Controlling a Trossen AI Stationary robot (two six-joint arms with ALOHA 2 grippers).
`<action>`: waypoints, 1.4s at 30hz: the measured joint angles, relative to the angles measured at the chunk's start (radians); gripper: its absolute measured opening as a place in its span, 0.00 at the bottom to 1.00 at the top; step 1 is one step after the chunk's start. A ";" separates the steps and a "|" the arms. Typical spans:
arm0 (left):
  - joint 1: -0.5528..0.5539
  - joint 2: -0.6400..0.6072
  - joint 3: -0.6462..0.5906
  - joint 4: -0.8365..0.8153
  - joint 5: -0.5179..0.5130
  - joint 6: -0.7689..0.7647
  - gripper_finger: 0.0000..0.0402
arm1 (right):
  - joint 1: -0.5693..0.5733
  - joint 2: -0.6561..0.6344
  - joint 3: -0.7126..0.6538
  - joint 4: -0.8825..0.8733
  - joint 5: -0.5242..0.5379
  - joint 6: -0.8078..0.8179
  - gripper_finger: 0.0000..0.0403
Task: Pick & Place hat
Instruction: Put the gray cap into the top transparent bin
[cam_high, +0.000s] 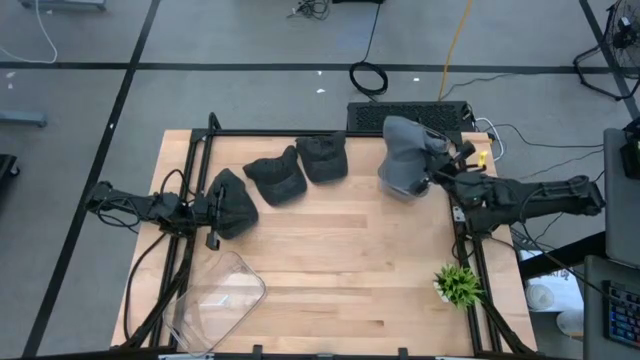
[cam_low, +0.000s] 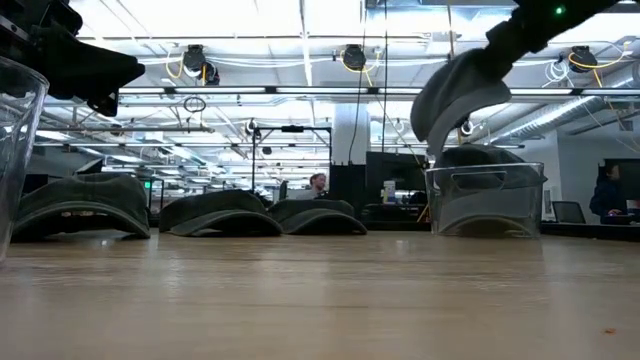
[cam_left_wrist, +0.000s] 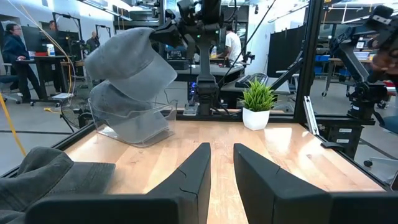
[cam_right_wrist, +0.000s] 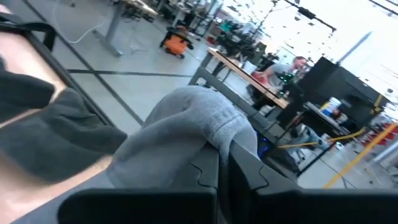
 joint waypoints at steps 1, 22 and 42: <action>0.000 0.000 0.000 0.000 0.000 0.000 0.19 | -0.009 -0.012 -0.017 0.016 0.000 -0.004 0.00; 0.000 0.000 0.000 0.000 0.000 0.000 0.19 | -0.191 -0.050 -0.297 0.343 -0.104 -0.099 0.00; 0.000 0.000 0.000 0.000 0.000 0.000 0.19 | -0.205 -0.050 -0.424 0.220 -0.077 0.164 0.00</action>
